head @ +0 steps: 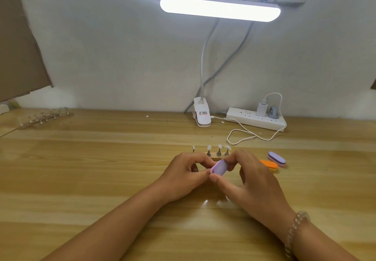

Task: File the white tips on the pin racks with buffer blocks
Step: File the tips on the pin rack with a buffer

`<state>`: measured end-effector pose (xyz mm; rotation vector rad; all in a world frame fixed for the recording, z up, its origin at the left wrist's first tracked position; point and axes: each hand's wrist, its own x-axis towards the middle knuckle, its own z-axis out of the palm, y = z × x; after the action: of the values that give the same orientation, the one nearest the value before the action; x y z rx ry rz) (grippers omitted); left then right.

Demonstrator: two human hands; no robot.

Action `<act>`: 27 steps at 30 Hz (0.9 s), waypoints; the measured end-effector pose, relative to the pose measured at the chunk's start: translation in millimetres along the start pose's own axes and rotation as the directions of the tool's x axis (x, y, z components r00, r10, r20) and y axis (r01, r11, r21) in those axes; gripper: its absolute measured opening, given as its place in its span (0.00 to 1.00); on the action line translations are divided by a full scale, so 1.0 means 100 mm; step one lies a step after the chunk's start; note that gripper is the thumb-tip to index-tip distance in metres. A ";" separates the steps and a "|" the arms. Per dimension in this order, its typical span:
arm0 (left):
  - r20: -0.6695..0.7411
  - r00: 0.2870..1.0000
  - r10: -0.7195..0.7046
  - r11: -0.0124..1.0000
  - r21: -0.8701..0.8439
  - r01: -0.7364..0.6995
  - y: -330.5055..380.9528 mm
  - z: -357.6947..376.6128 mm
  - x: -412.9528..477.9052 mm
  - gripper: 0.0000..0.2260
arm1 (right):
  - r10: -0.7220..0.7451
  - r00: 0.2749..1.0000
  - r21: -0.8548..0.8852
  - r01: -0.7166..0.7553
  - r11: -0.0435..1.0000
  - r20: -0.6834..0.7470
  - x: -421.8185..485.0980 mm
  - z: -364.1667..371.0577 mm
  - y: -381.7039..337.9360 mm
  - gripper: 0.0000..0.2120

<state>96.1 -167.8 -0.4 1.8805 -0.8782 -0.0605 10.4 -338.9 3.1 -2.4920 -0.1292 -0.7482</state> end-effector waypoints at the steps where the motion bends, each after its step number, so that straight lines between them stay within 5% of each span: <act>1: -0.001 1.000 0.000 1.000 0.008 0.000 -0.01 0.00 0.00 0.12 | 0.000 1.000 0.003 0.000 1.000 0.007 0.00 0.00 -0.01 0.16; 5: -0.003 1.000 0.012 1.000 0.003 -0.012 -0.02 0.01 0.00 0.05 | 0.140 0.990 0.154 -0.133 0.979 -0.034 0.07 -0.03 0.08 0.14; 10: -0.016 1.000 0.017 0.999 -0.032 -0.017 -0.05 -0.01 0.02 0.10 | -0.009 1.000 0.060 0.009 0.998 -0.008 0.01 0.01 -0.01 0.14; 15: -0.035 0.999 -0.002 0.999 -0.046 0.000 -0.04 0.01 0.02 0.07 | 0.139 0.985 0.188 -0.118 0.975 -0.101 0.06 -0.04 0.09 0.10; 20: -0.025 1.000 0.002 1.000 0.001 -0.002 -0.05 0.00 0.02 0.10 | -0.045 0.999 0.053 0.045 0.998 -0.005 -0.01 0.03 -0.02 0.13; 24: -0.047 0.999 0.002 1.000 -0.002 -0.002 -0.05 0.01 0.02 0.07 | 0.111 0.992 0.172 -0.099 0.980 -0.064 0.06 -0.01 0.09 0.09; 27: -0.035 0.999 0.006 1.000 -0.001 -0.006 -0.04 0.01 0.02 0.07 | 0.031 0.994 0.131 -0.017 0.991 -0.101 0.03 0.00 0.06 0.10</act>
<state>99.8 -168.9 -3.2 1.8725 -0.8593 -0.0239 14.2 -344.5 2.0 -2.3234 -0.1070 -0.8299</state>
